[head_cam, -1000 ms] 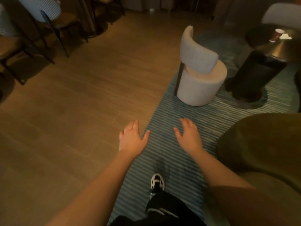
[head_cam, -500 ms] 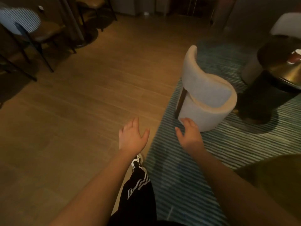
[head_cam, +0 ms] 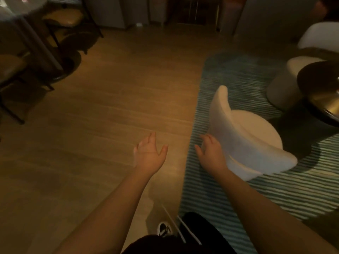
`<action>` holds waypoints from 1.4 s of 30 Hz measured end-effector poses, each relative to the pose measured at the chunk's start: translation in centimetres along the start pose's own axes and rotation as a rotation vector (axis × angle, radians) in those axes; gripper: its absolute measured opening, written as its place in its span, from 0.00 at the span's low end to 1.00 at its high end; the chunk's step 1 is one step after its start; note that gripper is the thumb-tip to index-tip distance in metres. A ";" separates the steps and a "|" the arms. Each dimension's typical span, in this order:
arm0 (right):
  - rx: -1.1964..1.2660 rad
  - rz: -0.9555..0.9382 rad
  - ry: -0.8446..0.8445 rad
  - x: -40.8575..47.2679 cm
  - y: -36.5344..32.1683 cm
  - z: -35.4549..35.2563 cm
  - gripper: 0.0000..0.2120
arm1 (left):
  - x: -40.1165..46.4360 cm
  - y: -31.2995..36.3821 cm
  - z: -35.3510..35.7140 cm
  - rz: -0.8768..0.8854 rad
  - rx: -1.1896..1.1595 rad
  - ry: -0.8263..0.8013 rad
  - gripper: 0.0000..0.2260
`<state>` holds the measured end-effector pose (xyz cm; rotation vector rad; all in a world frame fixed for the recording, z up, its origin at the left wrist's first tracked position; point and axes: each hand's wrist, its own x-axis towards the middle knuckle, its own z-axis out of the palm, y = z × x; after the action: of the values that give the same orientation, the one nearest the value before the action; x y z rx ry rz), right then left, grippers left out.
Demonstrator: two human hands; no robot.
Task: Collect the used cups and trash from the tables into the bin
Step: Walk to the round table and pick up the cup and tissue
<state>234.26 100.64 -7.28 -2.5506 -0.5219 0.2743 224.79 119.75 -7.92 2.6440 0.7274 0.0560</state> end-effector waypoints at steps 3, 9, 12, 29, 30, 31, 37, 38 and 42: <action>0.014 0.037 0.013 5.5 -0.7 0.3 0.23 | 6.1 0.0 -0.3 0.054 0.002 0.007 0.31; 0.042 0.094 0.075 19.6 -0.4 2.0 0.24 | 21.6 1.2 1.0 0.164 0.033 -0.012 0.31; 0.057 0.131 0.116 28.0 0.5 1.7 0.24 | 30.8 3.3 1.9 0.243 0.050 -0.035 0.31; 0.132 0.673 0.402 54.1 13.5 -10.7 0.24 | 66.9 28.7 7.5 0.844 -0.017 -0.383 0.31; 0.140 0.714 0.422 55.4 14.7 -11.1 0.25 | 68.8 30.6 8.2 0.882 -0.012 -0.401 0.31; 0.153 0.752 0.448 56.7 15.9 -11.5 0.25 | 70.7 32.4 9.0 0.921 -0.003 -0.422 0.31; 0.228 0.973 0.626 65.3 21.3 -14.4 0.24 | 81.6 43.7 13.1 1.140 0.069 -0.486 0.32; 0.231 1.008 0.659 66.3 22.0 -15.0 0.24 | 82.9 45.4 13.7 1.172 0.072 -0.504 0.32; 0.268 1.161 0.726 68.6 24.9 -17.6 0.25 | 86.2 52.9 16.4 1.265 0.078 -0.556 0.33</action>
<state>309.14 101.48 -11.78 -2.1663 1.1923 -0.1962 327.10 115.25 -8.27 2.5277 -1.1369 -0.3421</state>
